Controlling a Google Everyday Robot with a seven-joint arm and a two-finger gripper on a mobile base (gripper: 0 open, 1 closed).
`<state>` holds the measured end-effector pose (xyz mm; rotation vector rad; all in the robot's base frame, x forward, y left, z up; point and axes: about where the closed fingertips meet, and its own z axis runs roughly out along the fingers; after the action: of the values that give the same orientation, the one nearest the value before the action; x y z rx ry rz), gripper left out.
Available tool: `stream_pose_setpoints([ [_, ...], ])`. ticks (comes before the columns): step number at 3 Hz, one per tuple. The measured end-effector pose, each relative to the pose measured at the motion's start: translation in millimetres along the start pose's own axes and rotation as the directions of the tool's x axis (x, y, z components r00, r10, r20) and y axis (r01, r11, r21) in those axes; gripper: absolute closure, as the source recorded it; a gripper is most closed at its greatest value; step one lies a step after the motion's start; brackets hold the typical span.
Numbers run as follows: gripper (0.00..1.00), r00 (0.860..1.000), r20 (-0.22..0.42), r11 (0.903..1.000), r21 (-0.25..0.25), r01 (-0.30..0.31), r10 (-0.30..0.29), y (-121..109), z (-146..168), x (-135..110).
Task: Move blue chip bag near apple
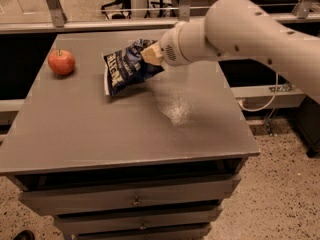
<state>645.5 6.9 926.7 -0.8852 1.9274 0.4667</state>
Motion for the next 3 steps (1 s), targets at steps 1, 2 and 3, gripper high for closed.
stream_pose_setpoints([
  [1,1.0,0.997,0.028,0.993,0.094,-0.071,0.068,-22,48,-16],
  [2,1.0,0.993,0.041,0.9856,0.126,-0.112,0.108,-28,73,-23],
  [3,1.0,0.989,0.049,0.983,0.11,-0.146,0.142,-18,98,-29],
])
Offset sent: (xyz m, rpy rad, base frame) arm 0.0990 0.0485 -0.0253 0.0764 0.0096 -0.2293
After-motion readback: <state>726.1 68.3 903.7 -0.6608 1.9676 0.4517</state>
